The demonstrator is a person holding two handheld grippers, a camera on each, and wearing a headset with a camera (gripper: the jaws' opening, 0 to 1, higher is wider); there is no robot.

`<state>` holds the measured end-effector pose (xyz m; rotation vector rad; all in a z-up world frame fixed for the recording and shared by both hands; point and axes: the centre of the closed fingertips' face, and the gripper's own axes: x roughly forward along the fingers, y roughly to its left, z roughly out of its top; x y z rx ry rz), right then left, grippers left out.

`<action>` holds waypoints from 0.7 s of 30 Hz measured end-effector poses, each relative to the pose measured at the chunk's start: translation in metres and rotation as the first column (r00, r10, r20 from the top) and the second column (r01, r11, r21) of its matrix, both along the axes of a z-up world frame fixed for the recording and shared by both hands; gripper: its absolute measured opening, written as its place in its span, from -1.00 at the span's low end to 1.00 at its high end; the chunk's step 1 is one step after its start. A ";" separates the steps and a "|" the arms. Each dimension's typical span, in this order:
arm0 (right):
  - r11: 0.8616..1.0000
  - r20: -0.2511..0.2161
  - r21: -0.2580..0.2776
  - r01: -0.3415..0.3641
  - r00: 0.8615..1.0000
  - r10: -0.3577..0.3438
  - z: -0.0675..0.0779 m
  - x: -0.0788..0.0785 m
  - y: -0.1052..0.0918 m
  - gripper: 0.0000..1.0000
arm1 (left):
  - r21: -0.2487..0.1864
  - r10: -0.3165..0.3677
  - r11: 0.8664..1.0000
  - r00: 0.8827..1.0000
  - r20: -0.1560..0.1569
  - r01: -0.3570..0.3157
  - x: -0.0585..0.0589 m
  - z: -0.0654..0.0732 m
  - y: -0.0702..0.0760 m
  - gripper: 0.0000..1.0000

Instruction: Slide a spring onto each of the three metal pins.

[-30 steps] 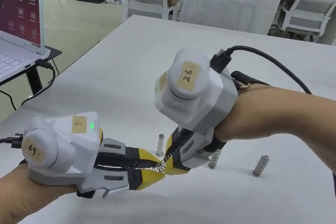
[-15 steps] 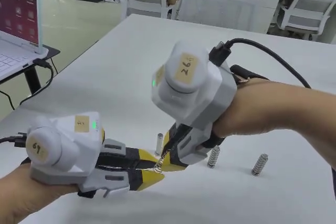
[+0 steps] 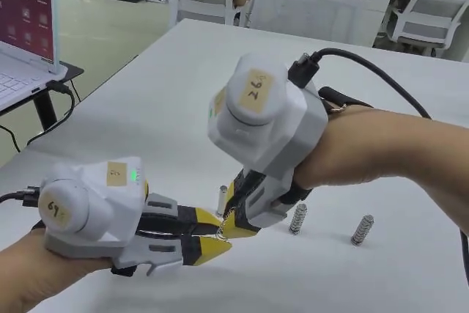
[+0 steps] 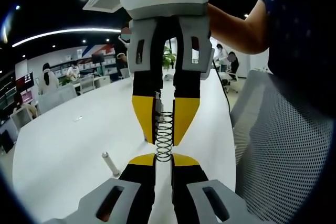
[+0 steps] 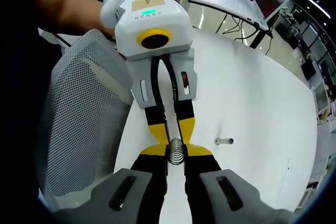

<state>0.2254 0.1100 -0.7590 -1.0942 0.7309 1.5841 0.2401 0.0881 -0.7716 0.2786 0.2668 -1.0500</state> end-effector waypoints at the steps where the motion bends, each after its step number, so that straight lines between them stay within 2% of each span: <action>1: 1.000 0.001 0.000 -0.001 1.000 0.001 0.000 0.000 0.000 -0.83 | 0.001 0.001 1.000 1.000 0.001 -0.001 0.000 0.001 -0.001 -0.95; 21: 1.000 0.007 -0.022 -0.014 1.000 0.014 -0.004 0.000 0.002 -0.83 | -0.009 0.014 1.000 1.000 -0.015 -0.014 0.000 -0.003 0.000 -0.94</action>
